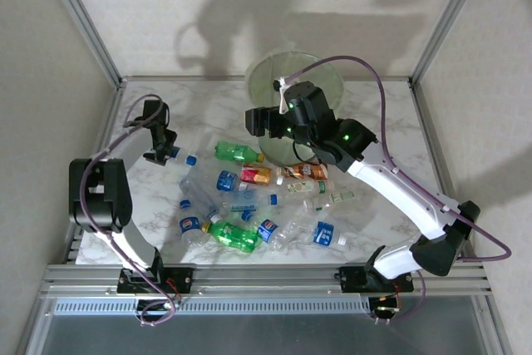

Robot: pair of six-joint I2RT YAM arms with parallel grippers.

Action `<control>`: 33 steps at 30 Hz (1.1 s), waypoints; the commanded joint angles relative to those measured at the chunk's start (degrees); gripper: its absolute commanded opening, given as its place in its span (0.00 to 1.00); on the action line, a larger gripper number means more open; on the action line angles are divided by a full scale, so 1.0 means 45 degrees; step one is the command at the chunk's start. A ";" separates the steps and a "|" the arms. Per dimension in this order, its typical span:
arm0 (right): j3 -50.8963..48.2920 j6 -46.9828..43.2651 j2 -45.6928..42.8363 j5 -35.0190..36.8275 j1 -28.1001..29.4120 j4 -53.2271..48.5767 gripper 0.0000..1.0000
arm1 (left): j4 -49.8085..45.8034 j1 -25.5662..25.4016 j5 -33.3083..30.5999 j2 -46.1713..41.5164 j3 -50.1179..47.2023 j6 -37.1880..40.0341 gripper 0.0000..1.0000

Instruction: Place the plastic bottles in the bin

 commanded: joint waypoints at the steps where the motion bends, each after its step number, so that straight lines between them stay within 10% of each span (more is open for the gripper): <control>1: 0.0395 0.0204 -0.0142 -0.0295 0.0118 0.0015 0.86 | -0.0761 -0.0300 -0.0484 -0.0902 0.0457 0.0507 0.57; 20: -0.0289 0.0692 -0.0350 -0.0436 0.0120 0.0535 0.86 | -0.1059 0.0639 -0.1096 0.2213 0.1742 0.1661 0.89; 33: 0.0055 0.0398 -0.0139 0.0130 0.0125 0.0385 0.86 | -0.0978 0.0722 -0.1365 0.3297 0.2431 0.1711 0.69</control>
